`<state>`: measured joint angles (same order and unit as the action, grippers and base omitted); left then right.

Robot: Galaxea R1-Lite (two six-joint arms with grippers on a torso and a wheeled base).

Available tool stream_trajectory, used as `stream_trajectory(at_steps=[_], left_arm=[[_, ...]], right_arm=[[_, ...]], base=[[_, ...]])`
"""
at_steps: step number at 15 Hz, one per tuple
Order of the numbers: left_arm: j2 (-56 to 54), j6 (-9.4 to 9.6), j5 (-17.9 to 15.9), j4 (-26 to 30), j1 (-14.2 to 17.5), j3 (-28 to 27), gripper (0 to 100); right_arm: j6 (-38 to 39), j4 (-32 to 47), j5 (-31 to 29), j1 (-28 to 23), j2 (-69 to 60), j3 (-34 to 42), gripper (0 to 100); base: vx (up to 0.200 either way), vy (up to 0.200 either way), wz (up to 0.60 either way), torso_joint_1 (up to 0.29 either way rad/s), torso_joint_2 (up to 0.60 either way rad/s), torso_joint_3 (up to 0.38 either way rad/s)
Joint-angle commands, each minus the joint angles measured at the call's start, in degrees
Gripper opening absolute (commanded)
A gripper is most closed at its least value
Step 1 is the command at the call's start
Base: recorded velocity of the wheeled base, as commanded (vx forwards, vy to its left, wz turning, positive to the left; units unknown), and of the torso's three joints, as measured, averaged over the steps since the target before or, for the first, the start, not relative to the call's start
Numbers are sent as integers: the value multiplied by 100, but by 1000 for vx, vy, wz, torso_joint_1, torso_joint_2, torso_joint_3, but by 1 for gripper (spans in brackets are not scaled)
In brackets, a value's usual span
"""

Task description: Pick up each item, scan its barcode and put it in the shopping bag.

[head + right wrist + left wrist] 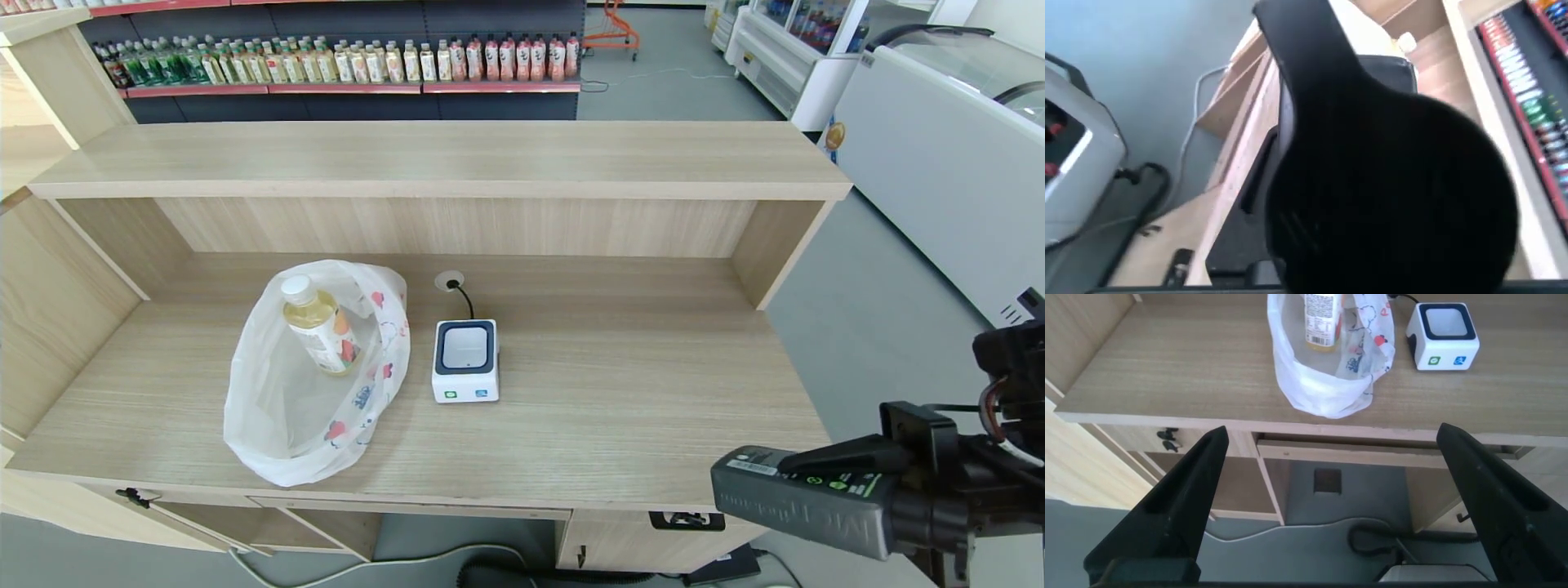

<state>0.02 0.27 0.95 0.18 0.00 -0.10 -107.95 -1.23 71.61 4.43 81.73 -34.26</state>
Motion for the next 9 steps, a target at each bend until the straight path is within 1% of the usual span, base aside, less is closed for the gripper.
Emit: stream_trajectory(at_steps=[1,2,3,4,5,6,7,8,9], left_arm=[[-2,0,2,-1,0,1,100],[-2,0,2,-1,0,1,100],[-2,0,2,-1,0,1,100],[-2,0,2,-1,0,1,100],[-2,0,2,-1,0,1,100],[-2,0,2,-1,0,1,100],[-2,0,2,-1,0,1,100],[-2,0,2,-1,0,10,100],[-2,0,2,-1,0,1,100]], right_arm=[[1390,-26,-33,-188,-377,-55,0],[2181,-176,-112,-434,-491,-213,0],[3131,-255,-182,-627,-544,-459,0],[4405,-264,-455,-917,-640,-723,0],[5310,-264,-727,-1005,-728,-855,0],[7745,-316,-1588,-952,-895,-1092,0],[9599,-545,-2283,-653,-966,-1162,0],[11199,-914,-2757,-390,-939,-1136,0],[12104,-1248,-3030,-205,-904,-1074,0]], base=[[0,0,0,0,0,0],[0,0,0,0,0,0],[0,0,0,0,0,0],[0,0,0,0,0,0],[0,0,0,0,0,0],[0,0,0,0,0,0],[0,0,0,0,0,0],[0,0,0,0,0,0],[0,0,0,0,0,0]])
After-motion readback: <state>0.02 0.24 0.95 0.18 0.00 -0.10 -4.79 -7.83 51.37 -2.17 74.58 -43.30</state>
